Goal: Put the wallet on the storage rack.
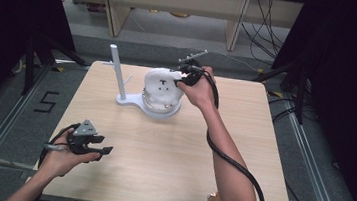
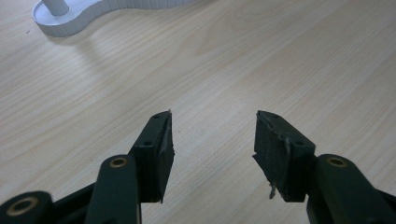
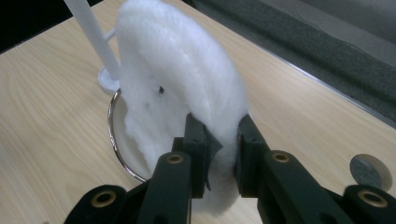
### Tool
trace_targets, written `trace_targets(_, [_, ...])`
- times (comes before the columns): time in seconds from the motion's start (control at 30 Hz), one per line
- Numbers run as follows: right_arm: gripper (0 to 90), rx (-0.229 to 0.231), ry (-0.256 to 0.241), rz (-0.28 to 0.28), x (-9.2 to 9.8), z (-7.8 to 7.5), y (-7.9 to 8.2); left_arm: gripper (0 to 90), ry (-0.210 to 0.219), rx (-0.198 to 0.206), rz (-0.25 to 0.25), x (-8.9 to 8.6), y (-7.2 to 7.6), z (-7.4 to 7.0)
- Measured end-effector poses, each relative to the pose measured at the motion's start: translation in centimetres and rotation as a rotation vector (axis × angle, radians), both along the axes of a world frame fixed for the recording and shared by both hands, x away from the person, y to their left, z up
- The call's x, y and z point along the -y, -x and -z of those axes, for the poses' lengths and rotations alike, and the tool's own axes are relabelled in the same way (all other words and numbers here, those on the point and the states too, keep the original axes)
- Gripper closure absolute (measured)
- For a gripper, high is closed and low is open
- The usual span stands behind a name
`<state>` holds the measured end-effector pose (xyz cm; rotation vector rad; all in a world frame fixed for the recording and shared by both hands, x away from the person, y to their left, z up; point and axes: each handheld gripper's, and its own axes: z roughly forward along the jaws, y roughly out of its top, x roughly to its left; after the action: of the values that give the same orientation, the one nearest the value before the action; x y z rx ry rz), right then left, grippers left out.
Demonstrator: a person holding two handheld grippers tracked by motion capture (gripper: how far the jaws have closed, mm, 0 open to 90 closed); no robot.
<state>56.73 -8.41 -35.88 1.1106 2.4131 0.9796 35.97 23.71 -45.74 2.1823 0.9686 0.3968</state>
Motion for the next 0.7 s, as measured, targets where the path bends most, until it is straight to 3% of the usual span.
trace_targets(0.2, [74.6,-0.025,0.051,0.001,-0.4,0.5,-0.3,46.4,0.006,-0.001,0.003,0.1,0.0,0.1])
trace_targets(0.27, [72.8,-0.032,0.043,0.009,-0.7,0.7,-0.3,46.4,-0.001,-0.005,0.009,0.1,0.0,0.1])
trace_targets(0.33, [70.3,-0.019,0.056,0.010,-0.8,1.0,-0.4,46.4,0.014,-0.003,-0.004,0.2,0.0,0.2])
trace_targets(0.4, [66.3,-0.007,0.067,0.028,-0.9,1.2,-0.4,46.4,-0.002,-0.007,0.004,0.0,0.0,0.1])
trace_targets(0.57, [51.7,0.033,0.052,0.055,-0.7,1.3,-0.5,46.3,0.000,-0.005,0.004,0.0,0.0,0.1])
trace_targets(0.7, [47.6,0.034,0.026,0.062,-0.5,0.9,-0.3,46.3,-0.001,-0.005,0.007,0.2,-0.1,0.1])
